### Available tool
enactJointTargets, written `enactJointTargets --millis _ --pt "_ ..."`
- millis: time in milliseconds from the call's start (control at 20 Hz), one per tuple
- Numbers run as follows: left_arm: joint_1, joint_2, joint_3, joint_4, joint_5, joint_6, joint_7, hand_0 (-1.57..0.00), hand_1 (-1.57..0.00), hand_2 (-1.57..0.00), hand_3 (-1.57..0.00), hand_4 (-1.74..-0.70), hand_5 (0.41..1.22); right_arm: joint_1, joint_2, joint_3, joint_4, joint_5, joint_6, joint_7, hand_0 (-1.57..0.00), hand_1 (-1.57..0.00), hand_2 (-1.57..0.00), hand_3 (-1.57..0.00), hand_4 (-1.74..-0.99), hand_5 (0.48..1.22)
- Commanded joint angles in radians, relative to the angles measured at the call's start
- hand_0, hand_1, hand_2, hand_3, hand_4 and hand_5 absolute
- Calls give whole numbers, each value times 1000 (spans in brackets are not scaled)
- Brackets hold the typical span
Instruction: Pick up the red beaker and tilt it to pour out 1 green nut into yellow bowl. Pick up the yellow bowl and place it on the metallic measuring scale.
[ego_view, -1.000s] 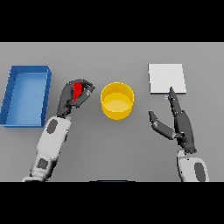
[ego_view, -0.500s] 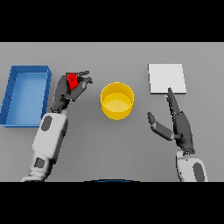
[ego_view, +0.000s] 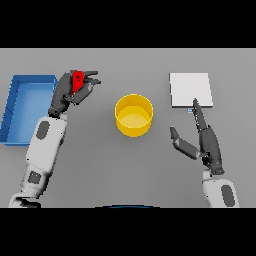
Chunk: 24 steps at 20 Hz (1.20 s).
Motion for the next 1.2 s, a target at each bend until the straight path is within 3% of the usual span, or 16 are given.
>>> enactJointTargets --millis 0,50,400,600,800,850,1000,1150 --pt "-14 12 -16 6 -30 2 1 -1559 -1560 -1561 -1556 -1727 1138 10 3 7 -8 6 -1 -10 1 1 1 1 -1213 662" --pt "-22 28 -38 12 -64 -2 -6 -1562 -1562 -1563 -1559 -1730 1134 -3 2 6 -1 14 -6 7 1 1 1 1 -1210 664" --pt "-114 123 -231 0 -318 -72 106 -1569 -1569 -1569 -1569 -1739 1129 17 5 23 -31 25 1 39 1 1 1 1 -1178 663" --pt "-183 153 -348 8 -466 -122 151 -1570 -1570 -1570 -1570 -1740 1162 0 7 9 -31 -5 10 62 1 1 1 1 -1181 669" --pt "-246 164 -483 41 -628 -178 172 -1571 -1571 -1571 -1571 -1741 1197 24 7 13 -37 -1 11 38 1 1 1 1 -1187 676" --pt "-272 167 -510 52 -662 -210 188 -1571 -1571 -1571 -1571 -1689 1202 9 11 13 -28 -1 11 63 1 1 1 1 -1191 675" --pt "-336 189 -582 110 -753 -255 137 -1571 -1571 -1571 -1383 -1710 1211 21 15 4 -46 -31 20 56 1 1 1 1 -1195 671" --pt "-408 188 -648 147 -826 -312 104 -1571 -1571 -1571 -1332 -1718 1216 14 31 1 -13 -47 24 69 1 1 1 1 -1202 651"
